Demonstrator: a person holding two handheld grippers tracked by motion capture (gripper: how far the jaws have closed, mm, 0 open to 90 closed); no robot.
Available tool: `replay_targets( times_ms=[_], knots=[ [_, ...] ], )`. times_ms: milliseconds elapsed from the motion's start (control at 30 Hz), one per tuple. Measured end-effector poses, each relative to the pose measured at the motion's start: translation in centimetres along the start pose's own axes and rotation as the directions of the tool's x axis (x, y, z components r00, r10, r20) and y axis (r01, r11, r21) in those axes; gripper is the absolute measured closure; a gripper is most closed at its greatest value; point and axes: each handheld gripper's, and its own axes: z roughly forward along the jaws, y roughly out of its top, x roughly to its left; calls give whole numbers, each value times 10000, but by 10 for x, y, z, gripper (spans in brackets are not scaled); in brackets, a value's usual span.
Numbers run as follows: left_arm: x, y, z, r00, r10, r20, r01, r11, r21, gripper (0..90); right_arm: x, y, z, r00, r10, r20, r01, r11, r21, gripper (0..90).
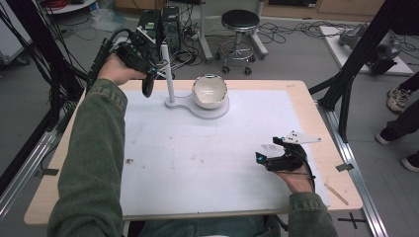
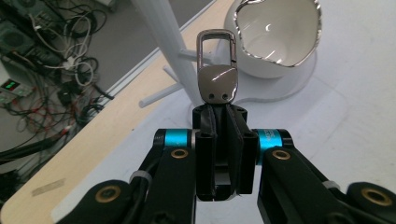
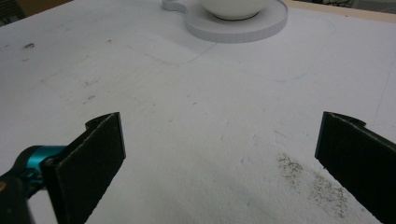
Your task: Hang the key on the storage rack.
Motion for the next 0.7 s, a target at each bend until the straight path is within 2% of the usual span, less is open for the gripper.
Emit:
replay_targets(
  times_ms=[233, 433, 567, 700],
  knots=[
    [-1, -3, 13, 10000, 29, 59, -30, 9999, 153, 824, 0, 0, 1, 10000, -26, -5, 26, 10000, 52, 6],
    [-2, -4, 17, 9998, 61, -204, -56, 9997, 250, 824, 0, -1, 1, 10000, -16, -1, 16, 10000, 66, 6],
    [-6, -4, 20, 9985, 295, -451, -278, 9989, 390, 823, -1, -1, 1, 10000, -66, 26, 66, 10000, 26, 6],
    [-6, -4, 22, 9984, 252, -503, -230, 9988, 436, 822, -1, -1, 1, 10000, -7, 18, 7, 10000, 72, 6]
  ],
)
